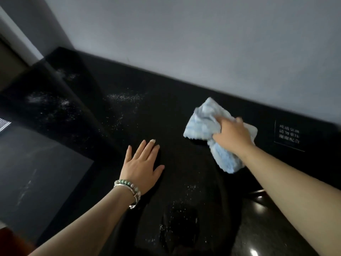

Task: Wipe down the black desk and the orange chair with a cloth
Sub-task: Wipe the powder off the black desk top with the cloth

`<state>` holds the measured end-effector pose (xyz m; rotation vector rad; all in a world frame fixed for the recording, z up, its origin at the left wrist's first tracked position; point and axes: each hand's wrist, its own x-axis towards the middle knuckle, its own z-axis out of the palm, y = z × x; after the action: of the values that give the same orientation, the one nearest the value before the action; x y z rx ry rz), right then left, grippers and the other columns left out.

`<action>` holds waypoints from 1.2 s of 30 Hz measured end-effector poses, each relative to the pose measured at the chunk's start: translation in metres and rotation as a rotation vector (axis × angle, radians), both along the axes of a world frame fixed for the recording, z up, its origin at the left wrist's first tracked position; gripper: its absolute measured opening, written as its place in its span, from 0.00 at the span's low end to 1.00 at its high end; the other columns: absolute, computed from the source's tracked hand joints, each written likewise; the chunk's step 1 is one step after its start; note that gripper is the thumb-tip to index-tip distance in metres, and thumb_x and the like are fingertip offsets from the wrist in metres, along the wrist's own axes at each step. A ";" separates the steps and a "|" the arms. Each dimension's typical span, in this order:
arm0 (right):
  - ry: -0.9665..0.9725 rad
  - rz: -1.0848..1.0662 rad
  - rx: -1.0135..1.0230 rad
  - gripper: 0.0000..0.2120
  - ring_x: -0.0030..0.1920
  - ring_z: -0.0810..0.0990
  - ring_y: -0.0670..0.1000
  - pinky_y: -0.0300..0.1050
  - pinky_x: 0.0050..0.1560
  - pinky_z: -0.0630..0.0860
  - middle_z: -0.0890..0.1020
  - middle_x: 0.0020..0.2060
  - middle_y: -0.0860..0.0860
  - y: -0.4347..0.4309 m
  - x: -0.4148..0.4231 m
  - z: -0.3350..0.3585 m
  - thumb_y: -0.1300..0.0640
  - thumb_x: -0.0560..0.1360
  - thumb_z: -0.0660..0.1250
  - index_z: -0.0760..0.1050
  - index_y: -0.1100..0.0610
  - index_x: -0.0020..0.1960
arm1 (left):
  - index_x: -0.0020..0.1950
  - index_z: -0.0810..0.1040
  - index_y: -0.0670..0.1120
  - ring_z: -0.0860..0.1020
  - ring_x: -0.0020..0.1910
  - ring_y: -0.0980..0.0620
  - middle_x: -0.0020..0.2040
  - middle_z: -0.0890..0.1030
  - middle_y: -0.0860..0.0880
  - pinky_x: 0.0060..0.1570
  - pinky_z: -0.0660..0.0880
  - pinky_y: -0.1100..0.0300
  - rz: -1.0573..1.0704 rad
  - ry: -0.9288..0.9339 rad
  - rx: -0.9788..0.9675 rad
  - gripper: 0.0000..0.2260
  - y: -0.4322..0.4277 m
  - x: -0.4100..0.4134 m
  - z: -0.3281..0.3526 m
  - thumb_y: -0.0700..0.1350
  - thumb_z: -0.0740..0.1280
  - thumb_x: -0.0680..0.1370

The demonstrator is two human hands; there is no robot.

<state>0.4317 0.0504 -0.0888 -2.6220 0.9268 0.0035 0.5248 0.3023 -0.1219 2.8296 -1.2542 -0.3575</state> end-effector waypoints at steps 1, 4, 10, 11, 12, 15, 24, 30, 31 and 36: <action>0.083 0.025 0.000 0.18 0.58 0.67 0.55 0.50 0.48 0.69 0.77 0.53 0.46 0.008 -0.005 -0.005 0.50 0.73 0.61 0.67 0.40 0.62 | 0.76 0.45 0.54 0.37 0.74 0.54 0.76 0.41 0.56 0.71 0.36 0.48 0.009 0.018 0.007 0.30 0.010 -0.006 0.000 0.61 0.51 0.78; 0.084 0.091 0.041 0.16 0.60 0.65 0.53 0.51 0.55 0.70 0.76 0.54 0.40 0.054 -0.028 -0.017 0.48 0.73 0.61 0.68 0.37 0.60 | 0.76 0.43 0.56 0.31 0.70 0.57 0.76 0.39 0.57 0.71 0.37 0.47 0.033 0.058 0.019 0.32 0.038 -0.016 0.002 0.61 0.54 0.77; -0.139 0.231 0.311 0.19 0.57 0.68 0.51 0.46 0.55 0.69 0.74 0.42 0.39 0.122 -0.074 -0.002 0.53 0.69 0.66 0.73 0.39 0.58 | 0.76 0.44 0.55 0.36 0.74 0.53 0.76 0.42 0.57 0.72 0.41 0.47 0.098 0.060 0.025 0.33 0.077 -0.045 0.004 0.63 0.55 0.76; -0.207 0.162 0.294 0.21 0.55 0.70 0.52 0.46 0.54 0.70 0.75 0.42 0.40 0.115 -0.075 0.002 0.55 0.68 0.66 0.74 0.41 0.59 | 0.76 0.44 0.55 0.38 0.75 0.52 0.76 0.43 0.57 0.72 0.42 0.46 0.112 0.054 0.027 0.33 0.082 -0.050 0.003 0.63 0.55 0.76; -0.269 0.077 0.225 0.21 0.54 0.70 0.54 0.46 0.52 0.69 0.78 0.46 0.43 0.103 -0.076 0.004 0.56 0.69 0.66 0.74 0.42 0.61 | 0.76 0.45 0.55 0.40 0.75 0.51 0.77 0.44 0.57 0.72 0.43 0.45 0.132 0.055 0.030 0.33 0.087 -0.055 0.002 0.63 0.55 0.76; -0.180 -0.106 -0.017 0.18 0.55 0.69 0.59 0.48 0.48 0.68 0.79 0.55 0.50 0.056 -0.079 0.004 0.54 0.72 0.63 0.72 0.45 0.62 | 0.76 0.44 0.55 0.40 0.75 0.50 0.77 0.43 0.55 0.72 0.43 0.44 0.172 0.092 0.054 0.33 0.099 -0.068 -0.003 0.64 0.54 0.76; -0.061 0.154 0.151 0.20 0.61 0.69 0.52 0.49 0.55 0.70 0.77 0.54 0.43 0.160 -0.103 -0.020 0.50 0.72 0.63 0.69 0.40 0.63 | 0.76 0.46 0.54 0.40 0.75 0.50 0.77 0.43 0.55 0.72 0.43 0.45 0.184 0.077 0.043 0.32 0.103 -0.076 -0.007 0.62 0.54 0.77; -0.130 -0.134 0.022 0.16 0.53 0.72 0.61 0.48 0.48 0.67 0.78 0.53 0.55 0.089 -0.125 0.001 0.52 0.74 0.61 0.71 0.46 0.61 | 0.76 0.49 0.54 0.43 0.76 0.50 0.77 0.46 0.55 0.73 0.46 0.47 0.216 0.071 0.015 0.27 0.121 -0.085 -0.005 0.57 0.53 0.79; -0.036 -0.184 -0.033 0.15 0.55 0.71 0.63 0.50 0.49 0.66 0.76 0.57 0.55 0.073 -0.137 -0.002 0.50 0.74 0.58 0.70 0.45 0.61 | 0.76 0.49 0.54 0.43 0.76 0.50 0.77 0.47 0.55 0.73 0.46 0.46 0.230 0.059 0.008 0.26 0.127 -0.088 -0.006 0.57 0.53 0.80; 0.115 -0.247 -0.055 0.18 0.59 0.66 0.60 0.57 0.52 0.68 0.68 0.64 0.48 0.098 -0.163 -0.020 0.42 0.73 0.55 0.61 0.35 0.62 | 0.76 0.48 0.55 0.41 0.75 0.50 0.77 0.45 0.55 0.73 0.42 0.47 0.251 0.031 -0.002 0.25 0.143 -0.098 -0.011 0.57 0.50 0.80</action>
<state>0.2688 0.1481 -0.1085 -2.5613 1.3023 0.0681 0.4264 0.4451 -0.1327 2.9190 -0.8786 -0.3861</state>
